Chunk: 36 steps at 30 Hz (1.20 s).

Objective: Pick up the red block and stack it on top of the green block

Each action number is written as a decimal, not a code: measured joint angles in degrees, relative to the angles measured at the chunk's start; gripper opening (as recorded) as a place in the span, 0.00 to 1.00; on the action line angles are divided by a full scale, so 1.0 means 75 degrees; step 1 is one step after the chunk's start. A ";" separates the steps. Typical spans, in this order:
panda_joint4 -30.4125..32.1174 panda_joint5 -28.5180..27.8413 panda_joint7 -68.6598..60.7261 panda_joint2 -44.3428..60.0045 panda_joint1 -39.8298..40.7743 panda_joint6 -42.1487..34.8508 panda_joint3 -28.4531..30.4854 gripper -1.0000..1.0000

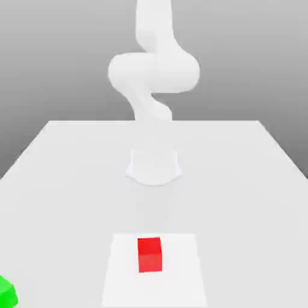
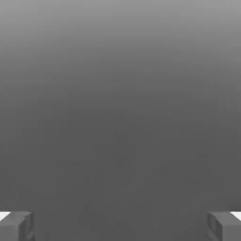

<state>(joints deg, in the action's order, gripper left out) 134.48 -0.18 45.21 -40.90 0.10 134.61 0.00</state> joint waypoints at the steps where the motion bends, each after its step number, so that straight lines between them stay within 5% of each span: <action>1: 0.0169 -0.0020 -0.0033 0.0321 0.0000 0.0184 0.0006 0.50; 19: 0.2868 0.0000 -0.0801 0.5350 -0.0016 0.3070 0.0182 0.50; 26: 0.2814 0.0127 -0.0946 0.7290 0.0043 0.4633 0.0101 0.50; 27: 0.2794 0.0141 -0.0956 0.7438 0.0054 0.4760 0.0087 0.00; 36: 0.2860 0.0097 -0.0919 0.6989 0.0065 0.4376 0.0084 0.00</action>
<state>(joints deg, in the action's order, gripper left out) 155.93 0.55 38.32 11.52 0.59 167.43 0.62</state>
